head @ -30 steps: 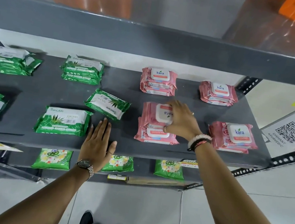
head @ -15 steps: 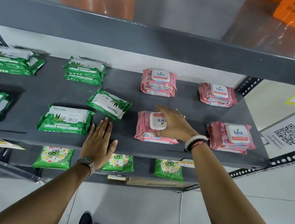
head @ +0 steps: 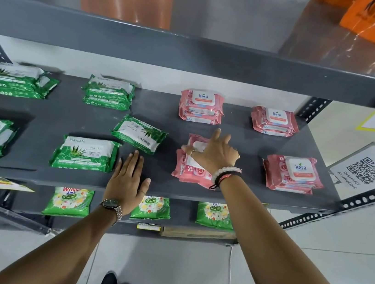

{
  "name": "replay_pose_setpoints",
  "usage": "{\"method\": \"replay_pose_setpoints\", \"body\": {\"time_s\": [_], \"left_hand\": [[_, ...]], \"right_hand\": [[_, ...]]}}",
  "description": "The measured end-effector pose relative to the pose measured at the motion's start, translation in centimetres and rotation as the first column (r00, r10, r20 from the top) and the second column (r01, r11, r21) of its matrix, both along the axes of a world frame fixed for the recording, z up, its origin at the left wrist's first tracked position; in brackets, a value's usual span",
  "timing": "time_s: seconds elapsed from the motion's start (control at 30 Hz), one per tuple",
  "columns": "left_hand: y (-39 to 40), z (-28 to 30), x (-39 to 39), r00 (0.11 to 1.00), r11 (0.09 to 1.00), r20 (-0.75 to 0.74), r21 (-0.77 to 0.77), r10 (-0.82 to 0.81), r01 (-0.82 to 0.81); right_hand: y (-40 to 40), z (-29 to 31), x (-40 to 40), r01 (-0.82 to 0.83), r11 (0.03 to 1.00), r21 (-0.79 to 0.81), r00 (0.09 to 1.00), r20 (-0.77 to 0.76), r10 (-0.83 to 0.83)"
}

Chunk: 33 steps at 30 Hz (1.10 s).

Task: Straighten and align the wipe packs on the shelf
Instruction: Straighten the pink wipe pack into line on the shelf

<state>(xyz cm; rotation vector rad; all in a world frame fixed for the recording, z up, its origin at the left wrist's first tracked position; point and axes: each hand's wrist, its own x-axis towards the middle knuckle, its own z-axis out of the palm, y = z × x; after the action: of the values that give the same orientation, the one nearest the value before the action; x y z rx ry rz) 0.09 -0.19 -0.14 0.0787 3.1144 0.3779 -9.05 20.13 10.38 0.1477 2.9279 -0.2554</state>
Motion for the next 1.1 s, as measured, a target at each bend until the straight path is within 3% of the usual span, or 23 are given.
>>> {"method": "replay_pose_setpoints", "body": {"time_s": [0.07, 0.13, 0.23, 0.37, 0.63, 0.87, 1.1], "left_hand": [[0.0, 0.0, 0.0, 1.0, 1.0, 0.002, 0.0, -0.003, 0.003], [0.0, -0.1, -0.1, 1.0, 1.0, 0.003, 0.005, -0.003, 0.003], [-0.1, -0.1, -0.1, 1.0, 1.0, 0.0, 0.009, -0.004, 0.004], [-0.1, -0.2, -0.2, 1.0, 1.0, 0.008, -0.001, -0.005, 0.005], [0.0, -0.2, -0.1, 1.0, 1.0, 0.014, -0.002, -0.007, 0.007], [-0.1, -0.3, -0.1, 1.0, 1.0, 0.013, 0.025, -0.009, 0.009], [-0.1, -0.5, -0.2, 1.0, 1.0, 0.015, 0.011, -0.011, 0.011]], "right_hand": [[0.7, 0.4, -0.2, -0.037, 0.999, -0.027, 0.999, 0.025, 0.037], [1.9, 0.9, -0.4, -0.215, 0.975, -0.048, 0.977, -0.025, 0.214], [3.8, 1.6, -0.5, -0.542, 0.84, -0.024, 0.841, -0.028, 0.541], [4.2, 1.5, -0.1, -0.695, 0.719, 0.001, 0.712, 0.145, 0.687], [3.9, 1.1, -0.1, -0.653, 0.756, 0.033, 0.754, 0.114, 0.647], [3.9, 0.6, 0.7, -0.509, 0.861, 0.005, 0.858, -0.078, 0.508], [3.8, 0.4, 1.2, -0.485, 0.874, 0.0, 0.867, -0.13, 0.481]]}}
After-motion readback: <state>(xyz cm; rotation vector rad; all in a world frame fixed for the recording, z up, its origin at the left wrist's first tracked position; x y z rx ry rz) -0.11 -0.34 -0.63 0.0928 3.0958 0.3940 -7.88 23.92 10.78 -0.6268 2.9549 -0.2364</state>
